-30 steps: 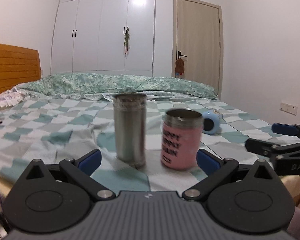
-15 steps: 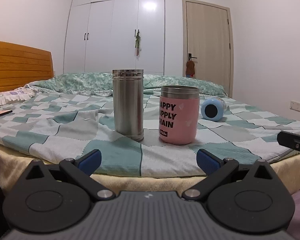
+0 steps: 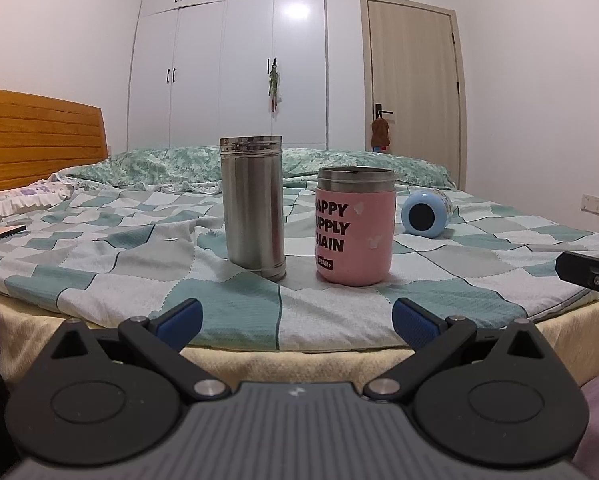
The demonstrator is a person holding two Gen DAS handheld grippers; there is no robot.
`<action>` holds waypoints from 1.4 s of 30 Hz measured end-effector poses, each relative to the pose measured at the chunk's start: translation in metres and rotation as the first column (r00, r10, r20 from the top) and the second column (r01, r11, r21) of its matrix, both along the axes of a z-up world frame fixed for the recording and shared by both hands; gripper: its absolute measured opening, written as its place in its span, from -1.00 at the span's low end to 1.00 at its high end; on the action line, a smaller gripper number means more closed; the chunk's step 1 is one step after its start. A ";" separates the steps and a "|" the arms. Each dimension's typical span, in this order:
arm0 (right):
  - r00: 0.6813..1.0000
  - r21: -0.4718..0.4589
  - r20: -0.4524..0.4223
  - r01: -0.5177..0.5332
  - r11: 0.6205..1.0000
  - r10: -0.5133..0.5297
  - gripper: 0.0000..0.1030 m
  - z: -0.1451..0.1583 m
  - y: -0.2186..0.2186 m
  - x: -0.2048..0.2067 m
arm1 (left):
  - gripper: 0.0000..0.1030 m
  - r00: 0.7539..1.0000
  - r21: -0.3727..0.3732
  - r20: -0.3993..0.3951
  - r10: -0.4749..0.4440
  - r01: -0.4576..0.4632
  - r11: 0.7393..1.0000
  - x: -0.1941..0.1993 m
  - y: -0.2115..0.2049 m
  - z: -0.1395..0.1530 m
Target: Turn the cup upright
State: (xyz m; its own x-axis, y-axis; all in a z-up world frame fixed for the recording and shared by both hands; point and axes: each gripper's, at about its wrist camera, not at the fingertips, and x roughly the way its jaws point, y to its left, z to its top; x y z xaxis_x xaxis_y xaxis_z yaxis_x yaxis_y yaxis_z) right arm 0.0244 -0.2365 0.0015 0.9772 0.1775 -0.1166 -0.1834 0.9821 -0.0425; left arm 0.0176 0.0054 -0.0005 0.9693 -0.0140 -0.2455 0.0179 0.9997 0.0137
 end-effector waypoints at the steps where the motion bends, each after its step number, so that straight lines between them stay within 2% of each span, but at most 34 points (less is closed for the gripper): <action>1: 1.000 -0.002 0.000 0.000 1.000 0.000 1.00 0.000 0.001 0.000 | 1.00 1.000 0.001 0.000 -0.001 0.001 1.000 0.000 0.000 0.000; 42: 1.000 -0.011 0.007 0.000 1.000 0.001 1.00 -0.001 0.004 -0.002 | 1.00 1.000 0.001 0.009 -0.003 0.003 1.000 -0.002 0.000 0.000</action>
